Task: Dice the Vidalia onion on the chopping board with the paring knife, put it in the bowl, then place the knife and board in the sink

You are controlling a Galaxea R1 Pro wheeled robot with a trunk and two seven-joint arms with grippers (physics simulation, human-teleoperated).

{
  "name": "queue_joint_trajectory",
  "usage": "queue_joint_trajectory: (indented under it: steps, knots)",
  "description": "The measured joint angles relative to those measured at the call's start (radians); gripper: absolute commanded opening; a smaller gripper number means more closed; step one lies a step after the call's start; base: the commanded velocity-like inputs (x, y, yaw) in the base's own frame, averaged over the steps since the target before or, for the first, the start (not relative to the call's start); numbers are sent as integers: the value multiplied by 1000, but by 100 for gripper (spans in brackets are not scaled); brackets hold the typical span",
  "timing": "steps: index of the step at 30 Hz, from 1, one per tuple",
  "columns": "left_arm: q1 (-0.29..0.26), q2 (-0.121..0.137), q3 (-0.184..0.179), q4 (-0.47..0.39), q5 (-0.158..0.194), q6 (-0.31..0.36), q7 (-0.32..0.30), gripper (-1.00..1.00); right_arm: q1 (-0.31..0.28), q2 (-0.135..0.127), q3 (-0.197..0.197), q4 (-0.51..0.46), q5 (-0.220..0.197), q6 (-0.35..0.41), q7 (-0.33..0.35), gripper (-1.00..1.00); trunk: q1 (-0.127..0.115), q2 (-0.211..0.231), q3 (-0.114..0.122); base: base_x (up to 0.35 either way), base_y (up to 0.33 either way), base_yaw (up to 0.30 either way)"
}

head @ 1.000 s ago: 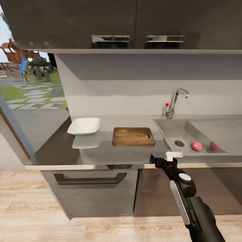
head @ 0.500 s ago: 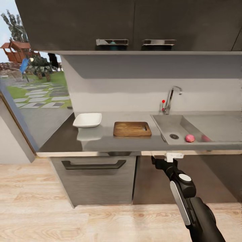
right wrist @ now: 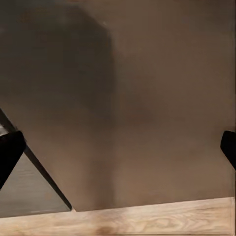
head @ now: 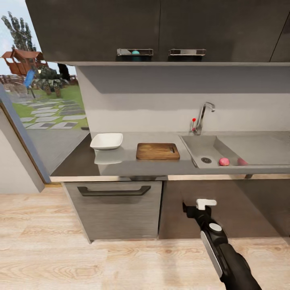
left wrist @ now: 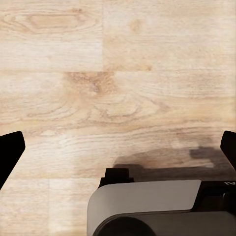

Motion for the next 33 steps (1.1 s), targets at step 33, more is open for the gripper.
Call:
queue_joint_trajectory:
  steps: [33]
  knots:
    - [0,1,0,0,0,0,0,100,2,36,77,1020,35,-889,72,100,0,0,0,0,0,0]
